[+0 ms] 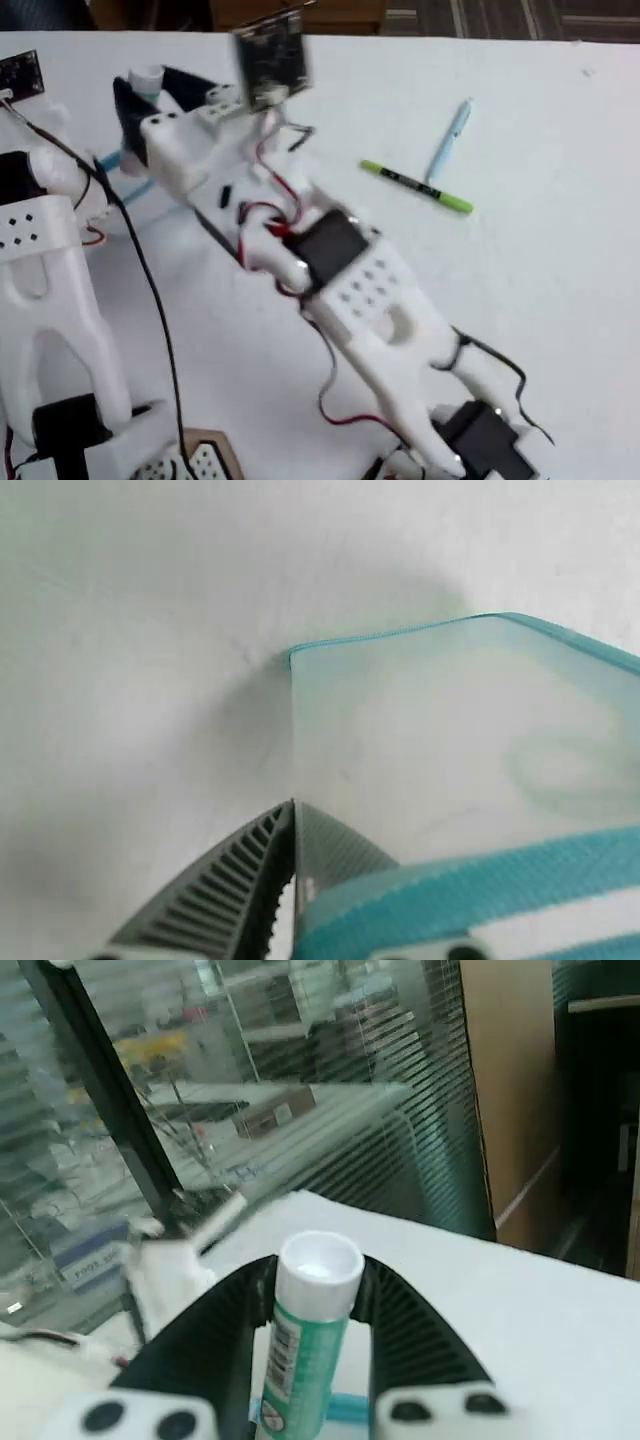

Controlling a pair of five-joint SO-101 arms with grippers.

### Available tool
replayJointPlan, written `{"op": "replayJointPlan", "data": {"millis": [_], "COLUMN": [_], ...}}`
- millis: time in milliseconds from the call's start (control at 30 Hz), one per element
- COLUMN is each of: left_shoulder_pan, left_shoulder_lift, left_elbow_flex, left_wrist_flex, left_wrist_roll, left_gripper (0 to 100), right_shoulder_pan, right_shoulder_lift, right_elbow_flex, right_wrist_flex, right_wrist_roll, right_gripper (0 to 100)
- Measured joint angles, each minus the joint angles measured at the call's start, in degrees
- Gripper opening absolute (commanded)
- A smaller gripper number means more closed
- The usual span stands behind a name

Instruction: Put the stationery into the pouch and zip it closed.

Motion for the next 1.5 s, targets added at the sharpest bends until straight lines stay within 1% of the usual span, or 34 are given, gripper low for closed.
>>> {"op": "replayJointPlan", "data": {"millis": [133,400,467,533,633,667,700,767,833,1000,1133,1233,1333,1400,1500], "left_shoulder_pan": [0.0,0.0,0.0,0.0,0.09,0.09,0.09,0.09,0.0,0.0,0.0,0.0,0.0,0.0,0.0], "left_shoulder_lift": [0.0,0.0,0.0,0.0,0.0,0.0,0.0,0.0,0.0,0.0,0.0,0.0,0.0,0.0,0.0], "left_elbow_flex": [0.0,0.09,0.09,0.09,0.09,0.09,0.09,0.09,0.09,0.09,0.09,0.09,0.09,0.09,0.09], "left_wrist_flex": [0.0,0.0,0.0,0.0,0.0,-0.18,-0.18,-0.18,-0.18,-0.18,-0.18,-0.18,-0.18,-0.18,-0.18], "left_wrist_roll": [0.0,0.0,0.0,0.0,0.0,0.0,0.0,0.0,0.0,0.0,0.0,0.0,0.0,0.0,0.0], "left_gripper": [2,2,2,2,2,2,2,2,2,2,2,2,2,2,2], "right_shoulder_pan": [0.09,-0.09,-0.09,-0.09,-0.09,-0.09,0.0,0.26,0.7,5.63,12.92,18.9,24.18,27.69,32.35], "right_shoulder_lift": [0.97,1.32,1.41,0.97,-1.41,-2.11,-2.9,-4.31,-6.07,-8.35,-8.53,-7.21,-2.64,0.44,3.96], "right_elbow_flex": [6.15,22.59,23.56,23.56,22.51,21.36,20.13,16.79,12.84,3.34,-1.76,-2.9,-2.73,-1.67,-0.79], "right_wrist_flex": [-7.3,-23.12,-23.3,-21.45,-14.33,-10.99,-7.56,-0.53,5.01,12.13,20.13,31.21,42.73,49.67,58.99], "right_wrist_roll": [1.49,12.31,14.33,14.95,13.45,11.87,10.11,7.21,4.66,1.41,1.14,1.14,0.35,-1.76,-7.12], "right_gripper": [1.7,2.0,6.8,18.3,38.2,42.9,45.4,45.0,42.3,34.5,29.5,28.1,28.0,28.0,28.0]}}
